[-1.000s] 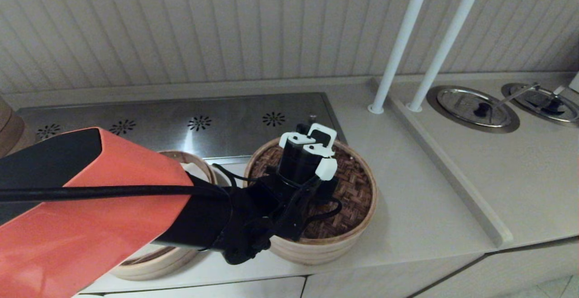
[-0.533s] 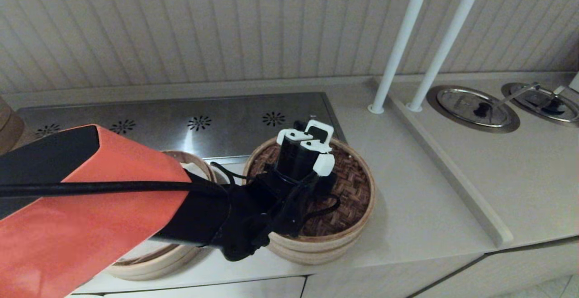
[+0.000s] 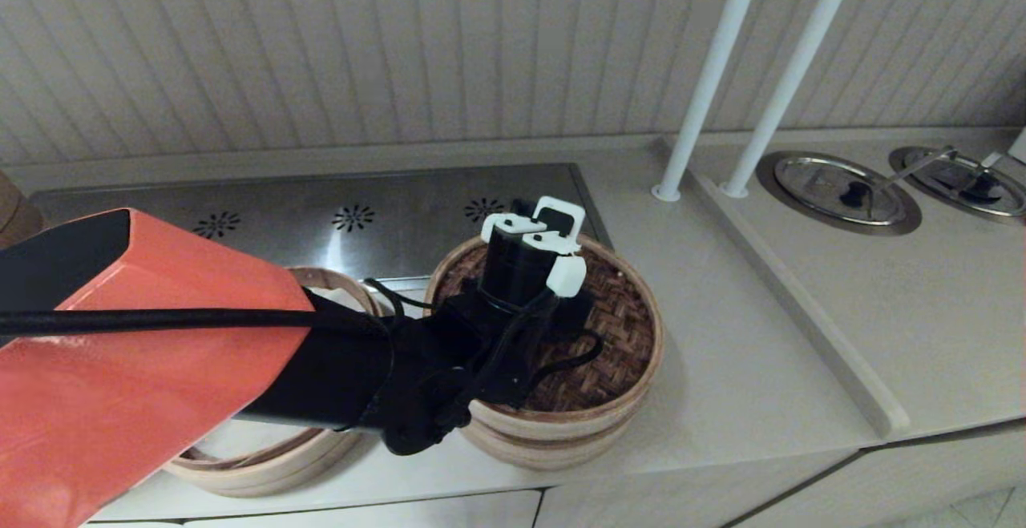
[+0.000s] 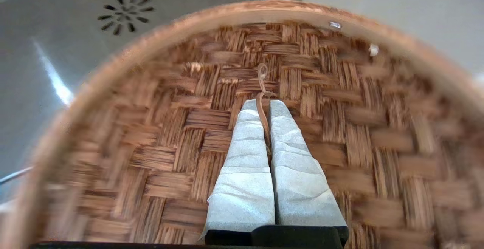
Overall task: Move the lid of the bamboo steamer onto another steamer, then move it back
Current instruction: Pick up the steamer, then put the steamer
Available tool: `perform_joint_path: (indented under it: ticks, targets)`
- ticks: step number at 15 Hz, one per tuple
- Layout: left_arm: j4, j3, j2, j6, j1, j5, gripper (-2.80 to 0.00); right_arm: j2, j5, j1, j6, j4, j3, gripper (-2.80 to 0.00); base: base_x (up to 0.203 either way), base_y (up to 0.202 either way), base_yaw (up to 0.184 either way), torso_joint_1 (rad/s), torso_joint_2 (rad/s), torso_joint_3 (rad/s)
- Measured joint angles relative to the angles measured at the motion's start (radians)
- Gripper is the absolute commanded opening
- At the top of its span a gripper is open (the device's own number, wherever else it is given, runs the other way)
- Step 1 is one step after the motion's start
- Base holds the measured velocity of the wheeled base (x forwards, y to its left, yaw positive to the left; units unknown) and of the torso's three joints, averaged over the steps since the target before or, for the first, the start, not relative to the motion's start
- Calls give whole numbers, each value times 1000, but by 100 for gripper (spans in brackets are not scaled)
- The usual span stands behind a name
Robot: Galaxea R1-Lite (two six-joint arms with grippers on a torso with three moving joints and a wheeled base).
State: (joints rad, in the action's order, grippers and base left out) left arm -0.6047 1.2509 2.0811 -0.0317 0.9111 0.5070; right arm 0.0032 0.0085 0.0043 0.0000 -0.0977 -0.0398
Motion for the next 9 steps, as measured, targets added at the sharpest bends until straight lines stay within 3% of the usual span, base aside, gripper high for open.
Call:
perform_joint_path:
  ticks: [9]
  targets:
    - [3,-13,-53,-1,-1,-1,-280,0,0,0,0,0,0,-280,0,0,0,0,0,0]
